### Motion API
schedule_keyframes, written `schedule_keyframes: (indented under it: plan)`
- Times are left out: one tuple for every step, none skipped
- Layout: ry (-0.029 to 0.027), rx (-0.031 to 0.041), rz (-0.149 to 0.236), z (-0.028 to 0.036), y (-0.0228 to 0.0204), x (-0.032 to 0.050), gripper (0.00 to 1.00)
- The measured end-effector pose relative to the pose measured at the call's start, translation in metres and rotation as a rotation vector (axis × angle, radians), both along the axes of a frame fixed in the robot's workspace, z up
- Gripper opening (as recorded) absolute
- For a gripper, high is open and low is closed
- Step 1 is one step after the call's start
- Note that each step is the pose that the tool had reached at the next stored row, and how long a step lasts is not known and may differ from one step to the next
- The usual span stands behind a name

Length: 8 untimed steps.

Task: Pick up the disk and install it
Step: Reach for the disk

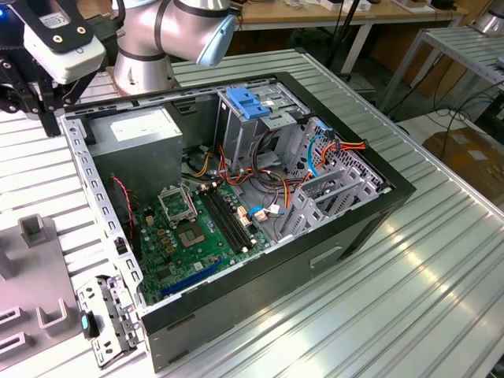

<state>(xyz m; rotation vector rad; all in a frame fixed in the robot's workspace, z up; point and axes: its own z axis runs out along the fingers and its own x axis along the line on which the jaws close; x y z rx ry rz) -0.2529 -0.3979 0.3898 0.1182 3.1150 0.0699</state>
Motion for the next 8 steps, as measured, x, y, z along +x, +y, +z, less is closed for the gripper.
schedule_keyframes:
  plan:
    - [0.0000,0.0000,0.000,0.0000,0.0000,-0.0015,0.11]
    - [0.0000,0.0000,0.000,0.0000,0.0000,-0.0036,0.11]
    - [0.0000,0.0000,0.000,0.0000,0.0000,-0.0051,0.11]
    - [0.0000,0.0000,0.000,0.0000,0.0000,-0.0077,0.11]
    - [0.0000,0.0000,0.000,0.0000,0.0000,-0.0102,0.11]
    - [0.0001,-0.0001,0.000,0.0000,0.0000,-0.0134,0.11]
    - [0.0000,0.0000,0.000,-0.0001,0.0000,-0.0165,0.11]
    - [0.0001,0.0000,0.000,0.0000,0.0000,-0.0183,0.11]
